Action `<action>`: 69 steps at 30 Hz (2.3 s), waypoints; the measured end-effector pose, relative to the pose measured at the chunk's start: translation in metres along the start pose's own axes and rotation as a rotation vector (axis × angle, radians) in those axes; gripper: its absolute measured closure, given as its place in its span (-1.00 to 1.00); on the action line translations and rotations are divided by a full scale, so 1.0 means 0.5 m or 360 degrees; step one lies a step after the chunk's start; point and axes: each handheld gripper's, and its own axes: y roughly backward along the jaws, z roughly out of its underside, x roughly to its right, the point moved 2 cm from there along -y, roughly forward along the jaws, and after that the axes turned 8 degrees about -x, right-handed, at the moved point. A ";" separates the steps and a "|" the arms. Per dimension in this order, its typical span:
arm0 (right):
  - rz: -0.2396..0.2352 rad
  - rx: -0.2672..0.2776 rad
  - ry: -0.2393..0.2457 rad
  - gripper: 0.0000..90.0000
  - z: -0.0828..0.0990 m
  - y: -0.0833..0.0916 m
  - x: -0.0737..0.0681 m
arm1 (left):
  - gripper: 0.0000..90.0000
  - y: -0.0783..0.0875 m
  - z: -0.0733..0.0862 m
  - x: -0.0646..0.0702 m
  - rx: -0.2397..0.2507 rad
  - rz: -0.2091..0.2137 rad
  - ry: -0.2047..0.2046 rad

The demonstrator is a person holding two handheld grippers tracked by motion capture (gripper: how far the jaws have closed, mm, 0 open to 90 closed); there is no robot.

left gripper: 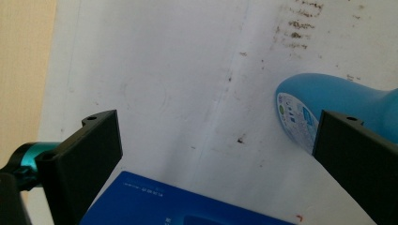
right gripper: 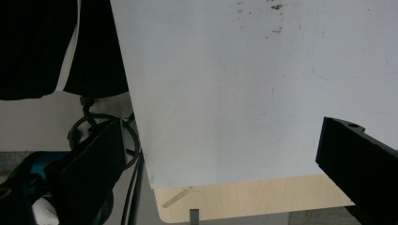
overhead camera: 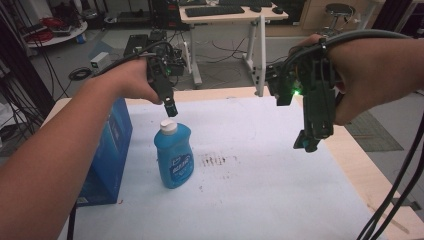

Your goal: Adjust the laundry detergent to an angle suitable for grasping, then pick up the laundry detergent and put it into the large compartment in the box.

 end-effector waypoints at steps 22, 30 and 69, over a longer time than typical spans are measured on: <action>0.0032 0.0010 0.0024 -0.97 0.003 -0.001 0.000 | -0.96 0.007 -0.002 -0.001 -0.0009 -0.0023 -0.0003; 0.0029 0.0014 0.0005 -0.97 0.015 -0.005 0.001 | -0.96 0.005 -0.005 -0.003 -0.0002 -0.0017 -0.0004; 0.0084 0.0040 0.0029 -0.97 0.018 -0.008 0.022 | -0.96 0.135 0.061 0.105 0.0018 -0.0009 0.0167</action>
